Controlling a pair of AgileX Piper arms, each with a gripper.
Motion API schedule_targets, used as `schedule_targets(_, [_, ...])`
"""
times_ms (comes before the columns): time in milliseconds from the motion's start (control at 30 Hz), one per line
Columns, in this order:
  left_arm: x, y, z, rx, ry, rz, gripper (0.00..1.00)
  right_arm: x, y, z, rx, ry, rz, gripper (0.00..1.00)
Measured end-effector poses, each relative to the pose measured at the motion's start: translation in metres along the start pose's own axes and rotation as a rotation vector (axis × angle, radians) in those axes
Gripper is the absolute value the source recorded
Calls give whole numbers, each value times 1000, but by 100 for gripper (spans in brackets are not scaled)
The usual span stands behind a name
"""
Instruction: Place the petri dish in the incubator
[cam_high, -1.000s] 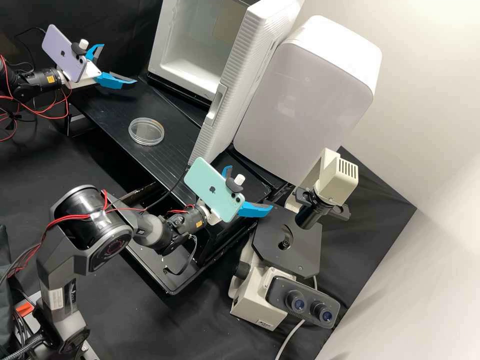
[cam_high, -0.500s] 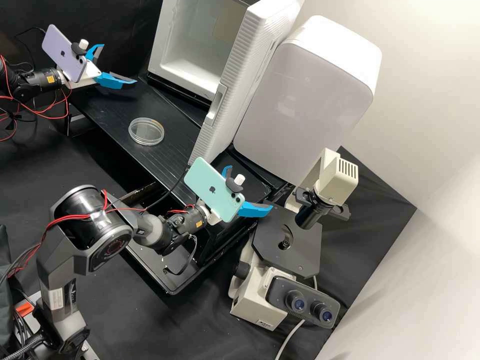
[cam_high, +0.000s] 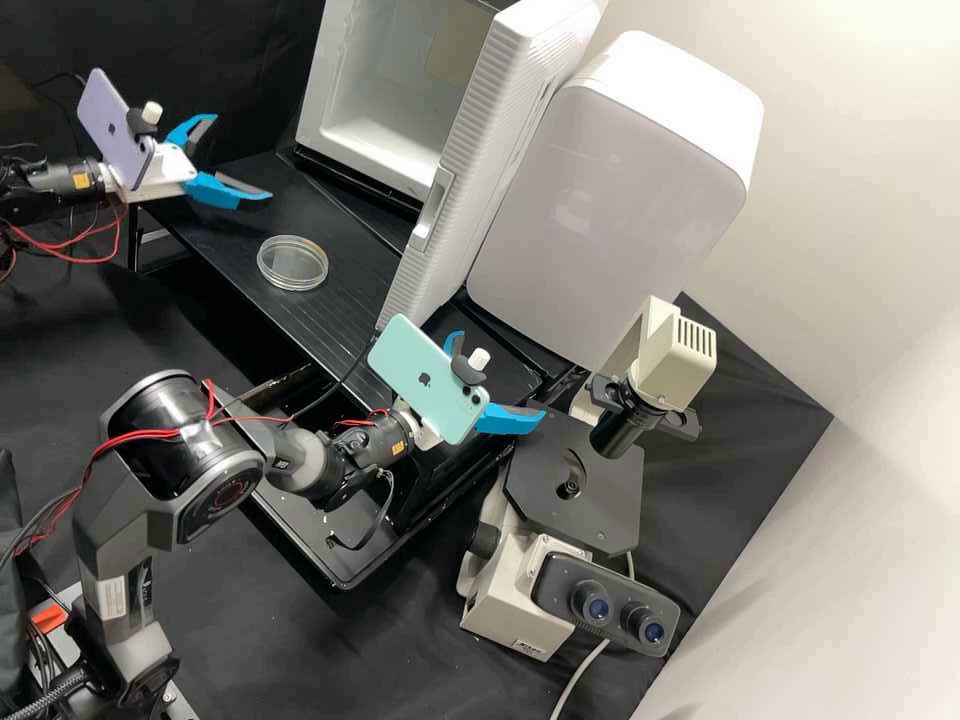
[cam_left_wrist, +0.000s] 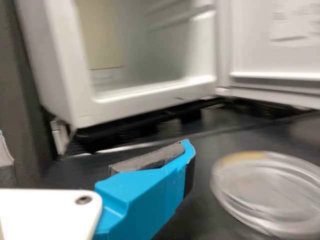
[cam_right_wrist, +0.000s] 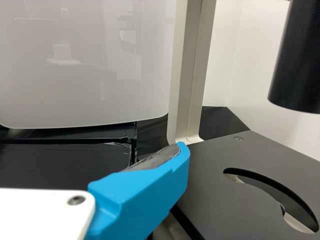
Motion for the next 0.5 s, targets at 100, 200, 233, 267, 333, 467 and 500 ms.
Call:
schedule_targets(100, [-11, -5, 11, -1, -45, -19, 100, 0, 0, 0, 0, 0, 0, 100])
schedule_targets(200, [-21, -9, 18, -8, -71, -29, 100, 0, 0, 0, 0, 0, 0, 100])
schedule_targets(233, [-23, -8, 20, -13, -78, -26, 100, 0, 0, 0, 0, 0, 0, 100])
schedule_targets(267, [-25, -9, 23, -18, -87, -24, 100, 0, 0, 0, 0, 0, 0, 100])
schedule_targets(333, [-28, -9, 27, -30, -96, -19, 100, 0, 0, 0, 0, 0, 0, 100])
schedule_targets(467, [-31, -9, 36, -50, -121, -13, 100, 0, 0, 0, 0, 0, 0, 100])
schedule_targets(500, [-31, -9, 37, -54, -122, -14, 100, 0, 0, 0, 0, 0, 0, 100])
